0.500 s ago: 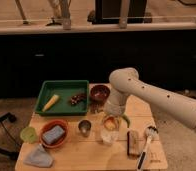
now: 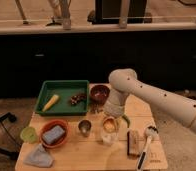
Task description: Place apple in paper cup
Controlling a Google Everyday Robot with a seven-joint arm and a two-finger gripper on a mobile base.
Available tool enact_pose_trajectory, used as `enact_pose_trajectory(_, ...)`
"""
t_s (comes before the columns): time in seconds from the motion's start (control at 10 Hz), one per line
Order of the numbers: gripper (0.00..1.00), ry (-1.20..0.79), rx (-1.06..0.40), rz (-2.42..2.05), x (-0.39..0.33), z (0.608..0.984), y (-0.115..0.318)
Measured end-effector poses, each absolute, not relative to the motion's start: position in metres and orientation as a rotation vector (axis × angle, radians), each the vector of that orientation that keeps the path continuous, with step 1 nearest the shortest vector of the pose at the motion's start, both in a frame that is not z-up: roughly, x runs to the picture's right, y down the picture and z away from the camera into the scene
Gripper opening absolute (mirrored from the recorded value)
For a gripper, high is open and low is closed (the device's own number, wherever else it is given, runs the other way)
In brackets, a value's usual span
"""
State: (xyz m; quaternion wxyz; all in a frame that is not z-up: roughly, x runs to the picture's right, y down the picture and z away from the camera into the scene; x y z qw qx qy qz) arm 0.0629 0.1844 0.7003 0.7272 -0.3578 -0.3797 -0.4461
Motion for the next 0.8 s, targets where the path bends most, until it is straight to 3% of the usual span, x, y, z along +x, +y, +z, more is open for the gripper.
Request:
enact_pose_trajectory(0.5, 0.04, -0.857, -0.804, -0.965, 0.066, 0.695, 0.193)
enact_pose_trajectory(0.8, 0.31, -0.891, -0.795, -0.960, 0.065, 0.693, 0.197)
